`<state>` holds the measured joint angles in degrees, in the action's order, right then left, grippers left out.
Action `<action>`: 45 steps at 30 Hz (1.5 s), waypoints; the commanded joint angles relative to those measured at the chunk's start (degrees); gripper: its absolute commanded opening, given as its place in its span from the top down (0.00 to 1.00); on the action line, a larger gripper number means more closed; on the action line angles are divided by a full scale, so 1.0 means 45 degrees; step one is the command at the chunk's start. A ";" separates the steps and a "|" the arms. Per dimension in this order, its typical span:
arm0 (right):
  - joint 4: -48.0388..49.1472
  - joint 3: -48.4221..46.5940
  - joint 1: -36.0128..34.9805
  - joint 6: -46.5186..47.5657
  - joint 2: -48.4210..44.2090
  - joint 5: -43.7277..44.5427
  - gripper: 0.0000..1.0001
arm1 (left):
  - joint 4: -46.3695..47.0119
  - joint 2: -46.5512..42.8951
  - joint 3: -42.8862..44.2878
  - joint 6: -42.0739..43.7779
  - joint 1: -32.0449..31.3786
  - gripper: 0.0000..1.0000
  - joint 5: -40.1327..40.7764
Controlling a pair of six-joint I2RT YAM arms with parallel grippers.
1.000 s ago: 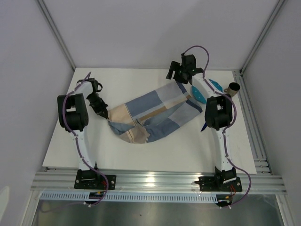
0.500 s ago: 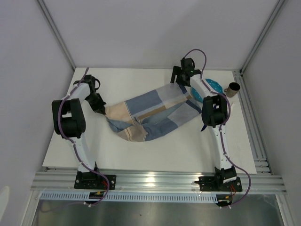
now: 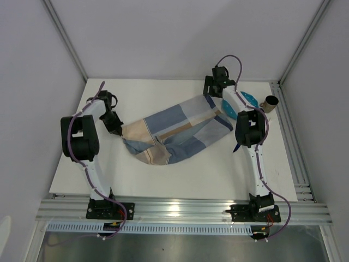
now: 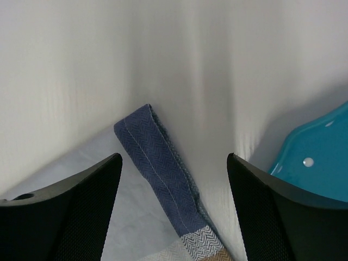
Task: Set the dinner table for one person
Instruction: Flatten out the napkin at the center of the board.
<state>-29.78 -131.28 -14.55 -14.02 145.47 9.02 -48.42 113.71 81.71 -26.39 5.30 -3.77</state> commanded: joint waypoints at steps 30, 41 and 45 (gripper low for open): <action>0.1011 0.2024 -0.0146 0.0301 -0.2341 -0.4094 1.00 | 0.0996 -0.3568 0.1312 0.1352 -0.1782 0.99 0.3100; 0.2575 0.4211 -0.0069 0.2157 -0.8902 -0.2395 1.00 | 0.1718 -0.7181 0.2643 0.3149 -0.2545 0.99 0.5327; 0.3179 0.5597 -0.0049 0.2295 -1.0717 -0.2064 1.00 | 0.2029 -0.9012 0.2214 0.3423 -0.2564 1.00 0.5525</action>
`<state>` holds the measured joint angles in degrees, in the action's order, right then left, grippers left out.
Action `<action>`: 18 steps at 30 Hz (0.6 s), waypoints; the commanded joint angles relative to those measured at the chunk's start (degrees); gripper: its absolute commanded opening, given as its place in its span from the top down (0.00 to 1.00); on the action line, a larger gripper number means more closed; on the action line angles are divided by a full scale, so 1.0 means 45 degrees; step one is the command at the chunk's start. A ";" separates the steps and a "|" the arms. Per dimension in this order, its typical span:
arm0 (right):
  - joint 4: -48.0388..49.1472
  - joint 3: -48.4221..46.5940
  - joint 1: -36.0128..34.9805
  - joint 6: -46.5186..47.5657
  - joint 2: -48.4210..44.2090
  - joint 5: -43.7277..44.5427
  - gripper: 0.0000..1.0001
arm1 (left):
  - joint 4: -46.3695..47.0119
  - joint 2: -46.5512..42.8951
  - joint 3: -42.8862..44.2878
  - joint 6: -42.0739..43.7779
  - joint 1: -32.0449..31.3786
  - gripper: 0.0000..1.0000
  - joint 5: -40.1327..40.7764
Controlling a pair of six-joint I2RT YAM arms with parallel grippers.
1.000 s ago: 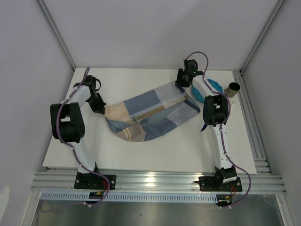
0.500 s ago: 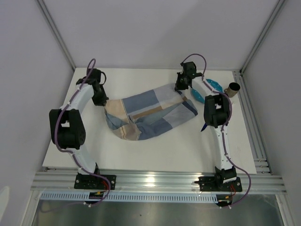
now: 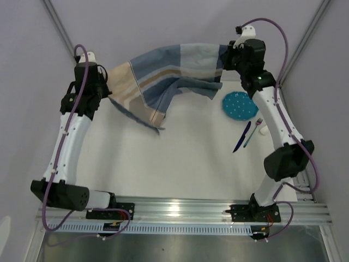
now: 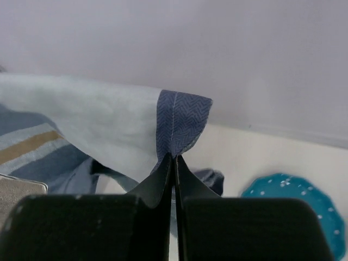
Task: Set the dinner table for one person
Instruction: Flatten out the napkin at the center of the board.
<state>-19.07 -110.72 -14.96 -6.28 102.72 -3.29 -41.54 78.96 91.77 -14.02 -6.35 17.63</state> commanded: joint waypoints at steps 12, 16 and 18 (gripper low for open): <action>0.1973 0.3509 0.0005 0.0811 -0.4094 0.1433 1.00 | 0.1282 -0.3697 -0.0665 0.1455 -0.0228 1.00 0.0223; 0.1582 0.4016 0.0005 0.0246 -0.5147 0.1123 1.00 | 0.1107 -0.4536 -0.0666 0.1768 -0.0658 1.00 0.0263; 0.1679 0.4854 -0.0209 0.0147 -0.6279 0.1179 1.00 | 0.1048 -0.5198 -0.0977 0.1904 -0.1067 1.00 0.0185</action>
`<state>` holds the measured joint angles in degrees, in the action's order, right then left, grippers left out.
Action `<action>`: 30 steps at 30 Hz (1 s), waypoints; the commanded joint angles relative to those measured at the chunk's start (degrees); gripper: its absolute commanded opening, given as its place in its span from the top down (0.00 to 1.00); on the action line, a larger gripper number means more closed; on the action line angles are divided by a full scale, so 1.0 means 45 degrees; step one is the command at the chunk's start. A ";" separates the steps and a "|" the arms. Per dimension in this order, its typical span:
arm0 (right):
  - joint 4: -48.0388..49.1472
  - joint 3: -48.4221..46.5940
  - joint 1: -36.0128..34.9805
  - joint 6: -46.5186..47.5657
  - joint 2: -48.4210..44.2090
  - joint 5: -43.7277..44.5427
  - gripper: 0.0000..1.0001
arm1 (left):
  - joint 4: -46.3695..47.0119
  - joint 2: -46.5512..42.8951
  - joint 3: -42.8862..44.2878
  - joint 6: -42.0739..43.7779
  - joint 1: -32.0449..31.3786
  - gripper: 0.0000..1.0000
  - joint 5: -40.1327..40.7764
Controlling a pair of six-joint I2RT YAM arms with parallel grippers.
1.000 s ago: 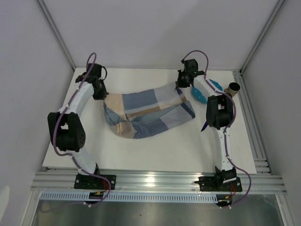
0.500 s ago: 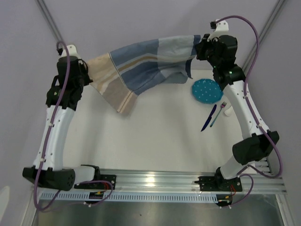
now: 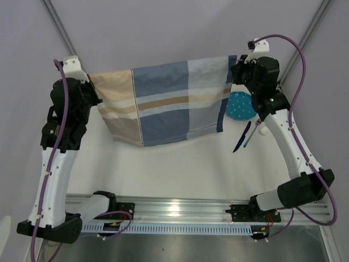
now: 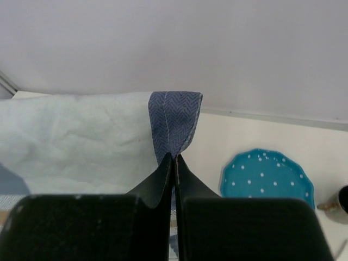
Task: Set the dinner table for one person
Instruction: Flatten out the napkin at the center of the board.
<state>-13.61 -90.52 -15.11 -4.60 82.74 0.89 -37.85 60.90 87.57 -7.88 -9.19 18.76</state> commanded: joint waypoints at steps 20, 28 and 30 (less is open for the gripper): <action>-0.2093 0.3142 -0.2032 -0.0071 -0.7197 0.3748 1.00 | 0.0245 -0.5431 -0.4088 0.1359 -0.1376 1.00 0.0478; -0.0962 0.4022 -0.1682 -0.1318 -0.2948 0.4550 1.00 | 0.3894 -0.1471 -0.5027 0.2219 -0.1395 0.99 0.0598; -0.0533 0.4060 -0.1486 -0.1711 -0.1849 0.4006 1.00 | 0.3976 0.0825 -0.4348 0.2006 -0.1395 1.00 0.0790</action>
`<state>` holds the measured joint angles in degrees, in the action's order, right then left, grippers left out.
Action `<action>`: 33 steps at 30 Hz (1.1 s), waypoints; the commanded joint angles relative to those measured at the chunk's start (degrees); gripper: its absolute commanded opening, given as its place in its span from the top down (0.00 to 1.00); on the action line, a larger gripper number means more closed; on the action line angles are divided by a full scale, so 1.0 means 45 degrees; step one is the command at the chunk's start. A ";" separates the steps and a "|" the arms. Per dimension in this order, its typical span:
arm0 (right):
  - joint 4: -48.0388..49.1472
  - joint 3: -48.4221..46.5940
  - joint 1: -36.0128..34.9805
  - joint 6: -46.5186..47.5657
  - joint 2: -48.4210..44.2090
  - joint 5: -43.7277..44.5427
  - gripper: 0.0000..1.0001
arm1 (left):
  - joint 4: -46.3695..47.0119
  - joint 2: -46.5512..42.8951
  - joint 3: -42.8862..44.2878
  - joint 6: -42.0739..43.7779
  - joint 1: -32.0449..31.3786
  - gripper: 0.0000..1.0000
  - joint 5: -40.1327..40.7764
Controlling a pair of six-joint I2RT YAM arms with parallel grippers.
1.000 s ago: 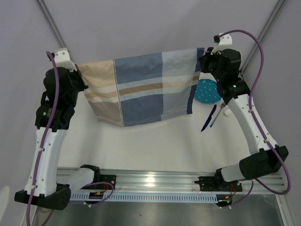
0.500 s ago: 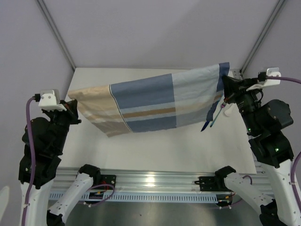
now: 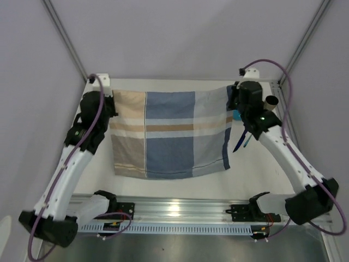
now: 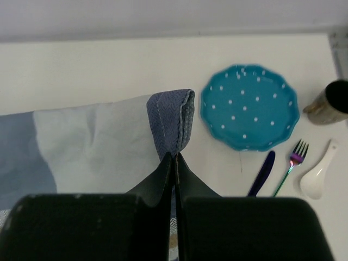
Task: Set the dinner table for one person
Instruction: Flatten out the napkin at the center of the board.
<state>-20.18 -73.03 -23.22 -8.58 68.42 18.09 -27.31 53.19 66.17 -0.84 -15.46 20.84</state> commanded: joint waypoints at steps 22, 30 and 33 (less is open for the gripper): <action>0.2827 -0.4645 0.1391 -0.0048 1.1062 -0.0270 1.00 | 0.0150 1.2321 0.5451 -0.1610 0.0624 0.99 0.2613; 0.2161 -0.6739 0.1450 0.0344 1.2588 0.0355 0.31 | -0.0161 1.3004 0.6057 -0.1941 0.1072 0.83 0.3046; 0.2394 -0.6234 0.1430 0.0188 1.2064 0.0318 0.11 | 0.0032 1.2596 0.5514 -0.2391 0.1093 0.01 0.2793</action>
<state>-10.98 -100.53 -17.02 -7.97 124.42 18.15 -28.47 111.46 91.02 -8.69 -11.42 32.84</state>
